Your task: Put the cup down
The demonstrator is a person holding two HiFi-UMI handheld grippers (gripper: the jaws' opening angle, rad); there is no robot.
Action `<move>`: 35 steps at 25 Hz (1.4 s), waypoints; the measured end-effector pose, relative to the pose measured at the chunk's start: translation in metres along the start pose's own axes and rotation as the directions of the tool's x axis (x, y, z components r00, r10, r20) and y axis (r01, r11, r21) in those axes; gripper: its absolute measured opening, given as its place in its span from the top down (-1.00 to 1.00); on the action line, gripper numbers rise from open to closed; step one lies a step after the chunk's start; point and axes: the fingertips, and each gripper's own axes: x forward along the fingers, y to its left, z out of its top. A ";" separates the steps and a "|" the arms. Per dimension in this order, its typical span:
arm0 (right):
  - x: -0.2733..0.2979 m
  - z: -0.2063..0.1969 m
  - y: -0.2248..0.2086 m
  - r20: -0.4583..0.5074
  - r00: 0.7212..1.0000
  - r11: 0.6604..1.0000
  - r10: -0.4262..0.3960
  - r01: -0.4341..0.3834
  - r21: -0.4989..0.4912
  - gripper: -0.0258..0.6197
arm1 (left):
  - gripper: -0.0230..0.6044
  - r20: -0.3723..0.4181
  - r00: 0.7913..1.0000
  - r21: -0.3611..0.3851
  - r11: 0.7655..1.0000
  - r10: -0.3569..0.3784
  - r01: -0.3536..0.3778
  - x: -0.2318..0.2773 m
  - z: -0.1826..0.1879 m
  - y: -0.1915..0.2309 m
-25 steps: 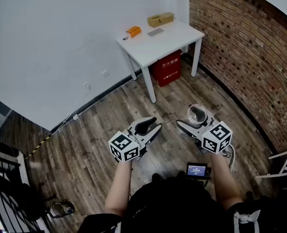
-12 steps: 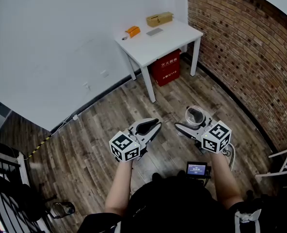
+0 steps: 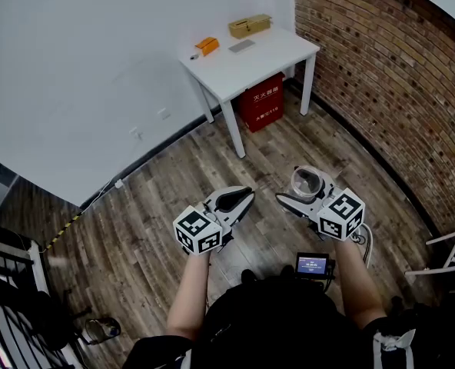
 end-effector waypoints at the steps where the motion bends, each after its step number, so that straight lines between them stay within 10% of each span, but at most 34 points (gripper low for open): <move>1: -0.001 0.000 -0.001 0.000 1.000 1.000 -0.001 0.001 0.002 -0.22 | 0.77 -0.003 1.000 0.000 1.000 0.000 0.000 0.001 0.000 0.000; 35: -0.051 -0.011 -0.103 0.034 0.998 0.995 -0.048 0.045 0.093 -0.22 | 0.90 -0.018 0.990 -0.021 0.990 0.143 -0.143 0.067 -0.008 0.026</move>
